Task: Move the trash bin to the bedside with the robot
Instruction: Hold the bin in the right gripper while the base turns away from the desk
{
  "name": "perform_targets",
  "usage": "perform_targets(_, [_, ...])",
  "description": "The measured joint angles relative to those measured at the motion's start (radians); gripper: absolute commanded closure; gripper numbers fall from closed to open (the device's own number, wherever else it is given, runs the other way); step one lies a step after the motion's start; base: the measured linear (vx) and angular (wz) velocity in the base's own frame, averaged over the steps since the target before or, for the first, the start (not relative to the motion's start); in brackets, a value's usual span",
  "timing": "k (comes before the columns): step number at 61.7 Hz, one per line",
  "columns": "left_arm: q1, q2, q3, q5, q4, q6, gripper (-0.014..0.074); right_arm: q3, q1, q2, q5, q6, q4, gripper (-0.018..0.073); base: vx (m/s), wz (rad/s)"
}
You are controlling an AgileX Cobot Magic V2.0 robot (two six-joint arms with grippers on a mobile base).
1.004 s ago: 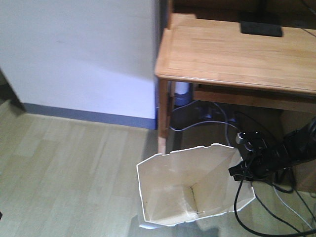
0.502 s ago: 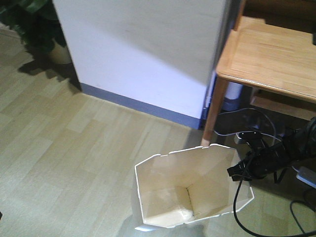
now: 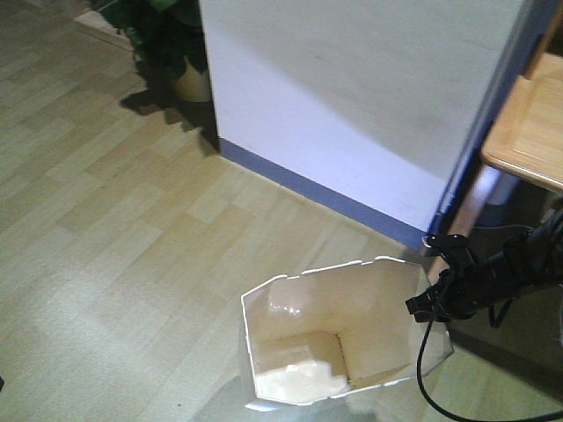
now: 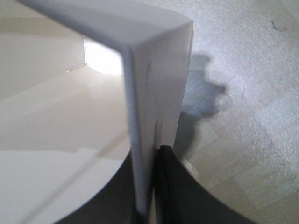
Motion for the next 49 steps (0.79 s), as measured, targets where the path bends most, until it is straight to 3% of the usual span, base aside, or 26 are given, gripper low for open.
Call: perform_targets(49, [0.000, 0.000, 0.000, 0.000, 0.000, 0.000, 0.0603, 0.000, 0.000, 0.000, -0.001, 0.000, 0.000, 0.0566, 0.11, 0.44])
